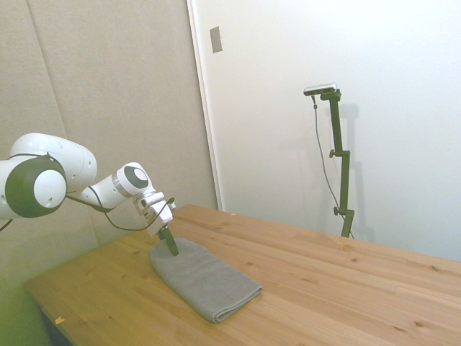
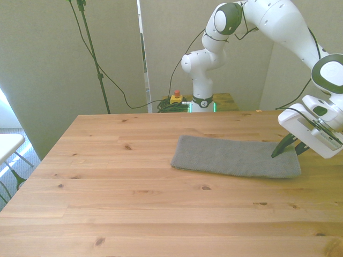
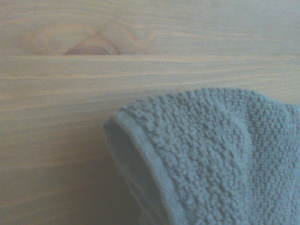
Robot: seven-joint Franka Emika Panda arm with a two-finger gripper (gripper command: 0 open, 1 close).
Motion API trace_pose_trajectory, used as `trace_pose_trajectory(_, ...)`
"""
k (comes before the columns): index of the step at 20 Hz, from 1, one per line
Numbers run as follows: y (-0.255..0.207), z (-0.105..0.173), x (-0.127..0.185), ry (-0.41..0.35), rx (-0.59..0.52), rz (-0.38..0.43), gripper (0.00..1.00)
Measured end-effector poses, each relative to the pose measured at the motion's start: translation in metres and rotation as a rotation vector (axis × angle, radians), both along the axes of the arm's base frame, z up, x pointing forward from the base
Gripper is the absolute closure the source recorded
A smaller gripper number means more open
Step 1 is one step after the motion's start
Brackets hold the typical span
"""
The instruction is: Fold the towel
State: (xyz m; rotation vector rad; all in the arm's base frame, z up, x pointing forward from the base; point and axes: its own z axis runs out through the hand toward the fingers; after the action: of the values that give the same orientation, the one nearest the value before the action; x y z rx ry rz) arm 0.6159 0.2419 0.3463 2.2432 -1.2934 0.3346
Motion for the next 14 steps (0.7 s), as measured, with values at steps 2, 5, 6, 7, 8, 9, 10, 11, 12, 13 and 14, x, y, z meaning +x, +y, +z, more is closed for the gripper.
trace_pose_trajectory(2,-0.004,0.009,-0.009,0.007,0.028,0.020,1.00)
trace_pose_trajectory(5,-0.011,0.030,-0.026,0.017,0.087,0.056,1.00)
trace_pose_trajectory(6,-0.015,0.038,-0.032,0.023,0.113,0.075,1.00)
trace_pose_trajectory(7,-0.020,0.047,-0.040,0.029,0.142,0.091,1.00)
trace_pose_trajectory(8,-0.025,0.055,-0.046,0.034,0.167,0.103,1.00)
trace_pose_trajectory(9,-0.032,0.063,-0.053,0.039,0.186,0.113,1.00)
trace_pose_trajectory(10,-0.040,0.072,-0.059,0.038,0.203,0.120,1.00)
trace_pose_trajectory(11,-0.047,0.078,-0.063,0.036,0.216,0.123,1.00)
trace_pose_trajectory(12,-0.054,0.083,-0.067,0.032,0.229,0.127,1.00)
trace_pose_trajectory(13,-0.063,0.089,-0.070,0.027,0.242,0.129,1.00)
trace_pose_trajectory(14,-0.073,0.094,-0.072,0.021,0.257,0.128,1.00)
